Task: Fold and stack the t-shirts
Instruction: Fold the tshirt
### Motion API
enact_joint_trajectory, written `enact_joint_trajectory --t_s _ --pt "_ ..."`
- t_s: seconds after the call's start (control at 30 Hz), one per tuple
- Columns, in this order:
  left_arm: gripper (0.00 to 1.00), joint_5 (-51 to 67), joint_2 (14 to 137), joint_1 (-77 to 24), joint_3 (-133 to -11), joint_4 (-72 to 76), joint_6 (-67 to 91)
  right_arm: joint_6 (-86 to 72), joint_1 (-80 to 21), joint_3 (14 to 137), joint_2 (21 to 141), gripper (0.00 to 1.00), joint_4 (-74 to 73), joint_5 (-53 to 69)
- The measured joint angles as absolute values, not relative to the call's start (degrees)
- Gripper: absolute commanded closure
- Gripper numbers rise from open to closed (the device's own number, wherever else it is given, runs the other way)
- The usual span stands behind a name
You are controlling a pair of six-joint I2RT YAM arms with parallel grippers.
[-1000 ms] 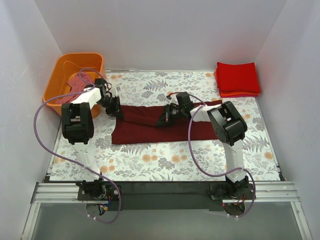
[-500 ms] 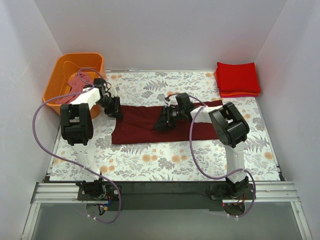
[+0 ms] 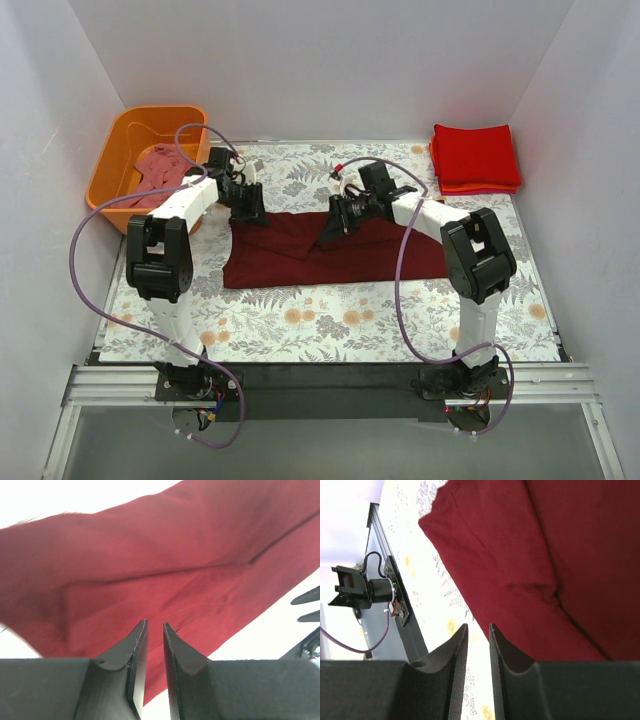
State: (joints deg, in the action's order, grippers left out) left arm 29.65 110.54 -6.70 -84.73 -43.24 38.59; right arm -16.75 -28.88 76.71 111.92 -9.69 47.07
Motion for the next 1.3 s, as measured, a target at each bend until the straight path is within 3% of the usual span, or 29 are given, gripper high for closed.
enact_joint_trajectory --t_s 0.3,0.73,0.9,1.0,1.3 --pt "0.84 29.08 113.19 -8.60 -84.49 -40.77 42.74 -15.70 -32.80 91.07 122.93 0.71 -10.92 48.51" --pt "0.84 23.31 116.77 -7.46 -81.91 -39.18 43.42 -14.76 -33.61 89.12 129.47 0.73 -10.87 46.22" --pt "0.83 20.56 119.35 -7.53 -86.43 -39.46 42.22 -12.69 -32.67 89.30 128.51 0.64 -11.94 46.70" --pt "0.82 18.70 119.42 -7.55 -87.74 -38.61 41.23 -8.08 -30.30 91.55 126.02 0.55 -18.90 46.54" --pt "0.82 17.04 110.39 -13.08 -81.38 -40.36 40.56 19.31 -13.43 101.49 116.60 0.57 -42.44 32.38"
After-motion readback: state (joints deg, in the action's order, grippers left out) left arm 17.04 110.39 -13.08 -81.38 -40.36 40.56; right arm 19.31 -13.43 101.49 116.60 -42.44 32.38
